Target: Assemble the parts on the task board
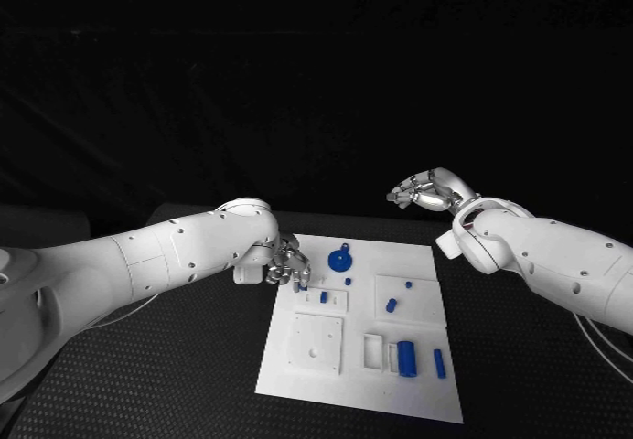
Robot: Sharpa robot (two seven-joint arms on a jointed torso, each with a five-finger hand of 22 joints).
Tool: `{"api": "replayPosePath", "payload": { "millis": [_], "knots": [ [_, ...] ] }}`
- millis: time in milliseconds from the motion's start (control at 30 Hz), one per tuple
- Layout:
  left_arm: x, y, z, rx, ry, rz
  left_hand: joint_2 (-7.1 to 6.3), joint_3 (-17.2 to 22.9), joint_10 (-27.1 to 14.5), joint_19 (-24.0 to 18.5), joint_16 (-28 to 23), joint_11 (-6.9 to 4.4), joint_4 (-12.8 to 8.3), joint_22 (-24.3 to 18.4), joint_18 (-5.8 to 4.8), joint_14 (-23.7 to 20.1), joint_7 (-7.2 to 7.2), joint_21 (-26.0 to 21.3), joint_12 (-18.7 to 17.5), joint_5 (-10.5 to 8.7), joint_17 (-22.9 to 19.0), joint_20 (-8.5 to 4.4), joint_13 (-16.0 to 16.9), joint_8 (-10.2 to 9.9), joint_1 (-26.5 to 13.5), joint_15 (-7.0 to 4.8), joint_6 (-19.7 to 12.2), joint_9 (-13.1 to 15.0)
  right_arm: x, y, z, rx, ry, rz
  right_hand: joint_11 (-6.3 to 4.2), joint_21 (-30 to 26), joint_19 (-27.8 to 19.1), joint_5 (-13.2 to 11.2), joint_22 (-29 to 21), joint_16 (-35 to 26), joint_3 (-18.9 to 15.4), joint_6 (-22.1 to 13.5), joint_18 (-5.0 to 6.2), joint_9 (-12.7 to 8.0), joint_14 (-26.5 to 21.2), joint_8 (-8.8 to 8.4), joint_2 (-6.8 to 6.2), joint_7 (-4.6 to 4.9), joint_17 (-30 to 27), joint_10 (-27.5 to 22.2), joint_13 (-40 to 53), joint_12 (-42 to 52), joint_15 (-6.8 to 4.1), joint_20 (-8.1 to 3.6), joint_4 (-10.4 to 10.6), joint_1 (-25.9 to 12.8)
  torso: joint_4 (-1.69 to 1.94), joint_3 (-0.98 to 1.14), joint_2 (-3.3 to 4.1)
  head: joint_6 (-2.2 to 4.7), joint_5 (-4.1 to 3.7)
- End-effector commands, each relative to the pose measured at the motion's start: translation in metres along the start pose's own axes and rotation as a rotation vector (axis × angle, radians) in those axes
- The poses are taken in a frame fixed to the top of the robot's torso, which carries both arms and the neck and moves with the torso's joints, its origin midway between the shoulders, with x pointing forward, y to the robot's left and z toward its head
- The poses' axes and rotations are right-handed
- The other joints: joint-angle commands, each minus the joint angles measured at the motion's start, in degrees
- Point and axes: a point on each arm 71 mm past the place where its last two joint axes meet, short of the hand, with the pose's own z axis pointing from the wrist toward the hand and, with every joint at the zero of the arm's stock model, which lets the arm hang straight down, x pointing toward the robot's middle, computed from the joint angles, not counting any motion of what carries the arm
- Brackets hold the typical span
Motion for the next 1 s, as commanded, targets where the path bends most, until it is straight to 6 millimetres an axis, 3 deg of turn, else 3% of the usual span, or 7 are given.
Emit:
{"api": "replayPosePath", "payload": {
  "millis": [33, 367, 1000],
  "knots": [
    [0.003, -0.005, 0.001, 0.001, 0.037, 0.023, 0.22, 7.0, 0.3, -0.3, 0.3, -0.7, -5.7, 1.2, 0.54, 1.2, -1.59, 0.3, 0.4, 1.42, 0.1, -6.91, 0.1, 3.0, -0.6, -2.6, 3.3, 0.5, 0.002, 0.001, 0.0, -0.005, 0.012, 0.002, 0.22, -0.2, -0.5, 0.3, 1.3, -0.2, 0.1, -0.2, 0.93, -0.1, -0.4, -0.33, 0.01, 0.08, -0.1, 0.0, 0.0, -0.3, 0.18, -0.02, 0.3, -0.1, 0.01, 0.04, -0.01, -0.15, 0.08],
    [0.01, -0.013, 0.007, -0.015, -0.001, 0.083, 0.27, 6.7, 1.6, 0.6, 1.5, -1.54, -5.4, 1.0, 0.79, 2.2, -2.51, 1.0, 1.5, 1.2, 0.4, -7.28, 0.3, 4.8, -2.2, -2.98, 5.1, 3.1, 0.002, 0.001, 0.0, -0.007, 0.013, 0.003, 0.22, -0.2, -0.5, 1.1, 1.3, -0.1, 0.1, -0.2, 0.92, -0.1, -0.4, -0.32, 0.02, 0.09, -0.1, 0.1, 0.0, -0.3, 0.19, -0.01, 0.3, 0.0, 0.01, 0.04, 0.0, -0.34, 0.19],
    [0.013, -0.024, 0.013, -0.023, -0.045, 0.152, -0.04, 6.7, 3.9, 1.8, 2.9, -2.3, -4.9, 0.9, 1.12, 3.7, -3.37, 1.7, 2.6, 1.1, 0.9, -7.62, 0.6, 6.0, -2.8, -3.08, 7.2, 5.7, 0.003, 0.002, 0.001, -0.009, 0.014, 0.004, 0.21, -0.2, -0.5, 1.7, 1.3, -0.1, 0.1, -0.2, 0.91, -0.1, -0.4, -0.31, 0.06, 0.09, -0.1, 0.1, 0.0, -0.4, 0.19, 0.0, 0.4, 0.0, 0.05, 0.01, -0.01, -0.39, 0.14]
  ]
}}
